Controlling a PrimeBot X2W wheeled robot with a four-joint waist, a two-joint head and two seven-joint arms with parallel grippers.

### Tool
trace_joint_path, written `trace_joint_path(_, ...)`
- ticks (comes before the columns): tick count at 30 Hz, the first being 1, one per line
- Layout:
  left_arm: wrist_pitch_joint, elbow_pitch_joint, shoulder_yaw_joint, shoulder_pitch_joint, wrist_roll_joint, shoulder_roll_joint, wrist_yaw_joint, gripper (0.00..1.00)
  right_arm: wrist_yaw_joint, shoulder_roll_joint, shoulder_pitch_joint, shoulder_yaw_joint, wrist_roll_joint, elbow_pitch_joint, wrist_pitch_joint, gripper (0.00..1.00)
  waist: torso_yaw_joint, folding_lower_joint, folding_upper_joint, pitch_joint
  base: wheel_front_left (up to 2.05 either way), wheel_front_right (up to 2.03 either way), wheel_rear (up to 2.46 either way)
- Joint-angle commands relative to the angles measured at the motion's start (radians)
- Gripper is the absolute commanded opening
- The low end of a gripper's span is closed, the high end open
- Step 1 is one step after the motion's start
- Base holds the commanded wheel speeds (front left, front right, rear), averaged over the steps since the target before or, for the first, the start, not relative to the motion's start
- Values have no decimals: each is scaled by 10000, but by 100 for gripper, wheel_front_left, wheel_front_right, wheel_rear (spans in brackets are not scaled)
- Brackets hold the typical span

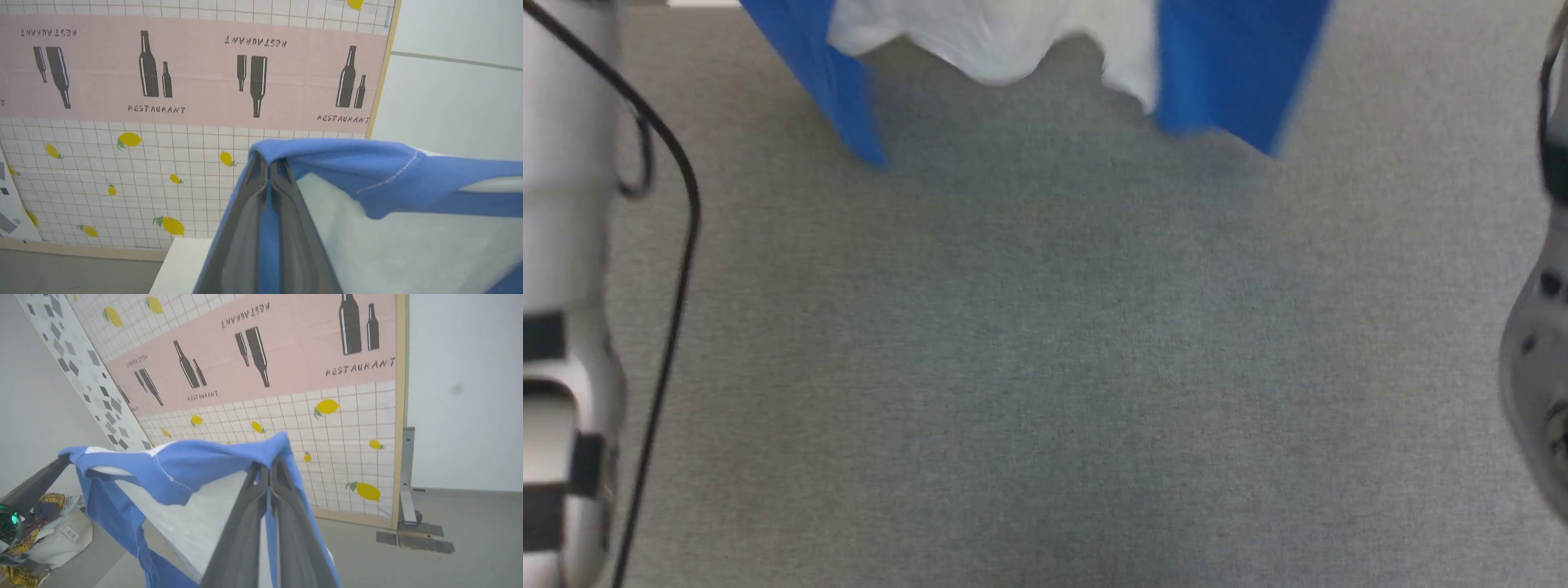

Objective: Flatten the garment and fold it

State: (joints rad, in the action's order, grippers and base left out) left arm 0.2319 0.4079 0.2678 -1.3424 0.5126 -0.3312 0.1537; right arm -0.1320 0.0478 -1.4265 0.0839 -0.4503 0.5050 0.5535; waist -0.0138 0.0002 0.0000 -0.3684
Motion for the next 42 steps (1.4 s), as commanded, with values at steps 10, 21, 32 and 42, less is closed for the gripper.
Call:
trace_joint_path(10, -2561, 1152, -125, -2790, -930, -171, 6, 0, 13, 25, -2878, -376, -84, 2136, -2686, 0, 452, -2, 0, -1636, 0, 0, 0)
trace_joint_path(21, -3705, 3013, -326, -2266, -313, 131, -626, 0, 13, 58, -2694, -917, -195, 2921, -3043, 0, 58, -2, 0, -1656, 0, 0, 0)
trace_joint_path(32, -4343, 3138, -364, 1952, 689, 502, -1602, 0, 13, 1279, 2015, -2709, -2079, 1014, -2717, 0, -676, -2, 0, 662, 0, 0, 0)
trace_joint_path(42, -3386, 148, -87, 8260, 1328, 687, -704, 0, 13, 2217, 8370, -2740, -3102, -1522, -2831, 0, -959, -2, 0, 2501, 0, 0, 0)
